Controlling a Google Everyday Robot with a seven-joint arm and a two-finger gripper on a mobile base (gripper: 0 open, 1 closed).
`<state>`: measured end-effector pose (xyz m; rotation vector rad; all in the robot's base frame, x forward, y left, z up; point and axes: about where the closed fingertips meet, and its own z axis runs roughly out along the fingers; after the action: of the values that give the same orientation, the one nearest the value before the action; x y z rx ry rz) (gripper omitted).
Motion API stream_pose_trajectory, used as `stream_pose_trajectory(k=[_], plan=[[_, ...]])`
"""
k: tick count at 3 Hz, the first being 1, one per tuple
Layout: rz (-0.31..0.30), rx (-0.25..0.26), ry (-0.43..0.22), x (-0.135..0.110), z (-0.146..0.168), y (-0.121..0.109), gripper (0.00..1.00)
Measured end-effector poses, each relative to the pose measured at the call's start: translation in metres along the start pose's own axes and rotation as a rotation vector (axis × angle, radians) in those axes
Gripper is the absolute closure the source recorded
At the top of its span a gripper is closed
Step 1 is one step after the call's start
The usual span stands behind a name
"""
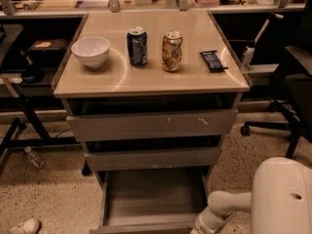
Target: Close bottom drawer
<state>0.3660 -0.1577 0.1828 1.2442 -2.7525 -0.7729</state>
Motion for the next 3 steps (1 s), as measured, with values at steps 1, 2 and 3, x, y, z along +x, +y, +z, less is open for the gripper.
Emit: stream_pose_trajectory(k=[1, 2, 3], plan=[[0.0, 0.0, 0.0, 0.0, 0.0, 0.0, 0.34], [0.0, 0.0, 0.0, 0.0, 0.0, 0.0, 0.1], [0.0, 0.0, 0.0, 0.0001, 0.0002, 0.0001, 0.0]])
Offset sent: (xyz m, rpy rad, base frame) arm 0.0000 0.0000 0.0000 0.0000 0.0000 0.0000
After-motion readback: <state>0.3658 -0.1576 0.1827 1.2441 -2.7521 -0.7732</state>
